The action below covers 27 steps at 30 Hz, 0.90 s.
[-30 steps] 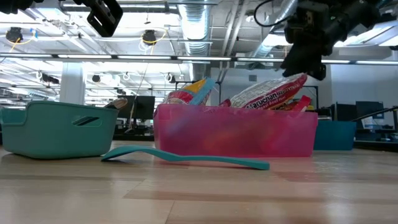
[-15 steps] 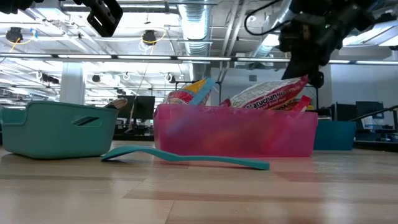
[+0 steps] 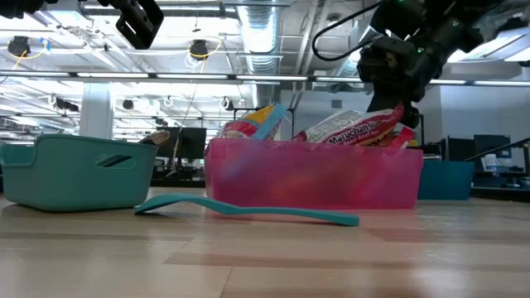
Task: Pick & Place Food Item
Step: Put the red noodle pack into the red bin, then put the blue baby spoon into the green bin
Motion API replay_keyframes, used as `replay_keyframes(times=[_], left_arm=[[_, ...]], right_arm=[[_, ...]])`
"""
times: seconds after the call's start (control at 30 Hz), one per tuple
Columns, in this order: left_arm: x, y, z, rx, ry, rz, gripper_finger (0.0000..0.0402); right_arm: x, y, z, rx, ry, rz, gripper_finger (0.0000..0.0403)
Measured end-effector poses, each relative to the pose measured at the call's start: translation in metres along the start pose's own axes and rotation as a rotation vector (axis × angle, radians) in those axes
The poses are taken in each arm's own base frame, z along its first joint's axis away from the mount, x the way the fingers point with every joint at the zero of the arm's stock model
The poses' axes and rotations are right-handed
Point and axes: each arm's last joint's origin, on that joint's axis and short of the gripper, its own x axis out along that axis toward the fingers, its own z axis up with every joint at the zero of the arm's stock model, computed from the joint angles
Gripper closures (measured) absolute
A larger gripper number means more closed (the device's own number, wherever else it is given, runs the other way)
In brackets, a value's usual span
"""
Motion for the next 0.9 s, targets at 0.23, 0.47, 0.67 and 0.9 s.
replay_keyframes(times=[0.23, 0.47, 0.67, 0.9], left_arm=[[0.000, 0.000, 0.000, 0.000, 0.000, 0.000, 0.0402], [0.000, 0.000, 0.000, 0.000, 0.000, 0.000, 0.0402], [0.000, 0.000, 0.000, 0.000, 0.000, 0.000, 0.0402], [0.000, 0.000, 0.000, 0.000, 0.000, 0.000, 0.0402]], right_arm=[[-0.008, 0.001, 0.002, -0.002, -0.034, 0.014, 0.0401], [-0.028, 0.003, 0.005, -0.004, -0.108, 0.049, 0.0402], [-0.044, 0.004, 0.005, -0.005, -0.158, 0.071, 0.0402], [-0.058, 0.014, 0.004, -0.035, -0.227, 0.133, 0.0403]])
